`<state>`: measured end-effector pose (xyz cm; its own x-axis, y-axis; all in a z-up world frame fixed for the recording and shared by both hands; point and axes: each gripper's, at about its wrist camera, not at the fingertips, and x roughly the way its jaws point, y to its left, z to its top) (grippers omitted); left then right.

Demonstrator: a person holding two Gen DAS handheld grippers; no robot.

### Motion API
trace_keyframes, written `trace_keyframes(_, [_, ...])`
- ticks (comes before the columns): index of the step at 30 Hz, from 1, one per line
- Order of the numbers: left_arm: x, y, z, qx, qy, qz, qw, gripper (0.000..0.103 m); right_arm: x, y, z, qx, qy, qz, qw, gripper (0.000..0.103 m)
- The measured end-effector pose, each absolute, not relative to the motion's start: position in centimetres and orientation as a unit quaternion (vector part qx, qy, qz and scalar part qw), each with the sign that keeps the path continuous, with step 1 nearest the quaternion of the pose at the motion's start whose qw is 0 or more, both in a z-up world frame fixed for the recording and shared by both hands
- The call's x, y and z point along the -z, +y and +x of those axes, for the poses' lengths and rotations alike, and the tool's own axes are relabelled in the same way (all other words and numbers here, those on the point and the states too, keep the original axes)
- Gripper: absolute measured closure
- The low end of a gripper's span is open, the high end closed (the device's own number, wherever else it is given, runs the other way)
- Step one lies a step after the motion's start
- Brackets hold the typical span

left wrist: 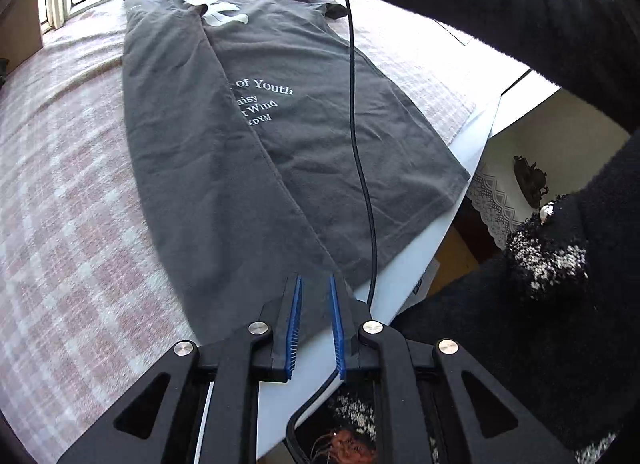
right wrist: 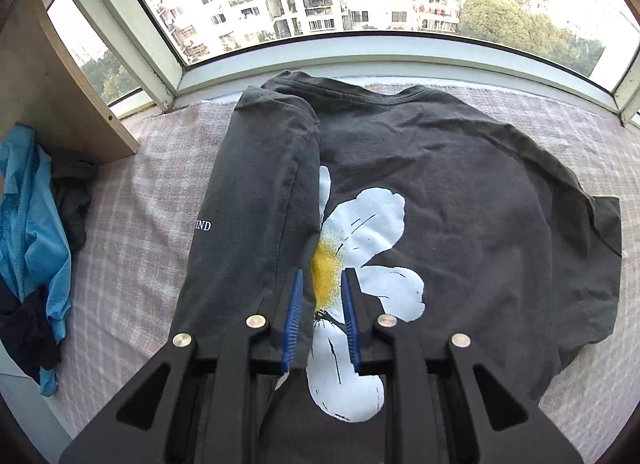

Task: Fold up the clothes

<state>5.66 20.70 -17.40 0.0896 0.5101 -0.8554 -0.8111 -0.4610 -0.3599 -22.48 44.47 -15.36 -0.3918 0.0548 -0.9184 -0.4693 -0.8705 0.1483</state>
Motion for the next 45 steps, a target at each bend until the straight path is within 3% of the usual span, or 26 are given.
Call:
trace_keyframes(3, [15.2,17.3,5.7,-0.678,0.140,-0.537,0.481,0.086,11.9,42.8,-17.4,-0.827,0.219,-0.503,0.122,0.083])
trace_keyframes(5, [14.2,15.2,5.6,-0.689,0.139,-0.533,0.470,0.082,10.9,40.0,-13.5,-0.827,0.213,-0.514,0.082,0.074])
trace_keyframes(11, [16.5,16.1,3.4,-0.680,0.124,-0.528,0.493,0.081,18.0,28.6,-3.6,-0.774,0.210,-0.597,0.008,0.072])
trace_keyframes(14, [19.0,18.8,3.2,-0.650,0.142,-0.534,0.522,0.081,22.5,26.3,-0.9,-0.754,0.226,-0.616,0.031,0.072])
trace_keyframes(16, [20.7,20.3,3.0,-0.629,0.157,-0.546,0.531,0.081,22.5,26.3,0.6,-0.760,0.238,-0.603,0.046,0.073])
trace_keyframes(22, [19.4,21.8,3.8,-0.615,0.209,-0.524,0.551,0.081,14.5,33.6,9.3,-0.806,0.293,-0.487,0.163,0.072])
trace_keyframes(25, [16.5,23.7,4.3,-0.621,0.223,-0.486,0.573,0.081,12.0,39.8,12.9,-0.809,0.313,-0.444,0.223,0.065])
trace_keyframes(31, [14.0,33.0,3.8,-0.623,0.262,-0.431,0.598,0.081,13.0,53.0,12.8,-0.788,0.319,-0.448,0.276,0.065])
trace_keyframes(35, [12.5,40.9,0.9,-0.624,0.282,-0.416,0.598,0.081,15.8,59.0,9.2,-0.777,0.333,-0.466,0.261,0.065])
trace_keyframes(45, [11.8,63.1,-15.1,-0.624,0.381,-0.386,0.562,0.079,21.2,63.8,1.1,-0.785,0.276,-0.490,0.260,0.065])
